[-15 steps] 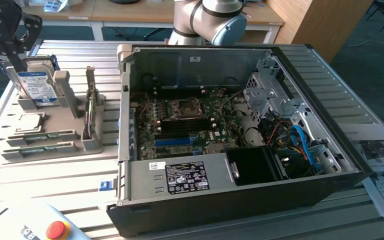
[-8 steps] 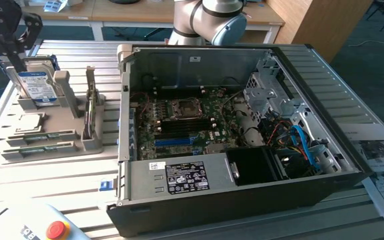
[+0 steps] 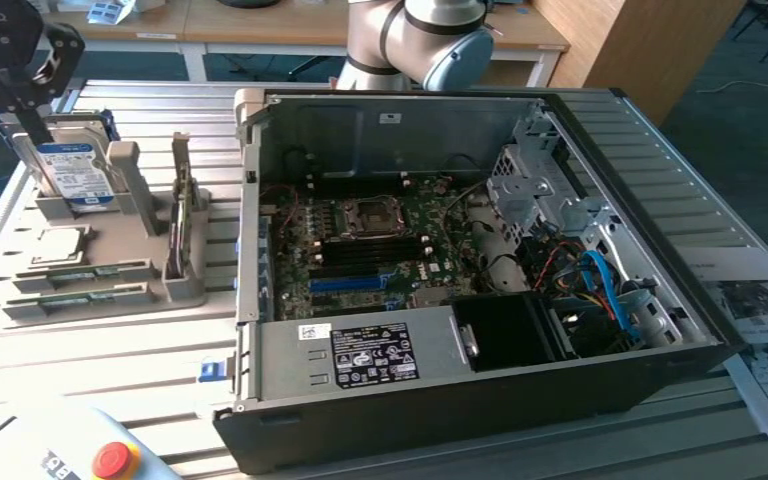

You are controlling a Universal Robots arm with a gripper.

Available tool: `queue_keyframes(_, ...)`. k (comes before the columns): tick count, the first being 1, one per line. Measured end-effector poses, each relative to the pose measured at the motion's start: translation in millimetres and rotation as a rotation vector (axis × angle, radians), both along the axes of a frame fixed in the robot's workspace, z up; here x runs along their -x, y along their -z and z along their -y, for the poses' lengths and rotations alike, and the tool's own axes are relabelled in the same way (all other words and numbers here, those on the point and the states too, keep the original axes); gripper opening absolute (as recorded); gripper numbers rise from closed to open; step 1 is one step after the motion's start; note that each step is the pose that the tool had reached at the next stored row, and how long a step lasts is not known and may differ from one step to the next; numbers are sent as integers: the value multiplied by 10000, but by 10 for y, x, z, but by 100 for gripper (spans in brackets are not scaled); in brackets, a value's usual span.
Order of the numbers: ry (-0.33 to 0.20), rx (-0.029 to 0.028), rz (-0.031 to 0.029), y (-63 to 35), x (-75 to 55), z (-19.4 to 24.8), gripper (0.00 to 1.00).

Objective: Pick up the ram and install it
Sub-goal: 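Pick up the ram and move it above insertion slot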

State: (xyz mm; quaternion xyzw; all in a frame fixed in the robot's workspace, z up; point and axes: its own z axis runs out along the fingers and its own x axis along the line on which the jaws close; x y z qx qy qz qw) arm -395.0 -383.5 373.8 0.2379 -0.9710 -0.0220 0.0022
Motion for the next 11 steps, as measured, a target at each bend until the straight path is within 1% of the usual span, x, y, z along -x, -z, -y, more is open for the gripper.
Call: queue_keyframes(11,-1812,0,0,0,0,0,10)
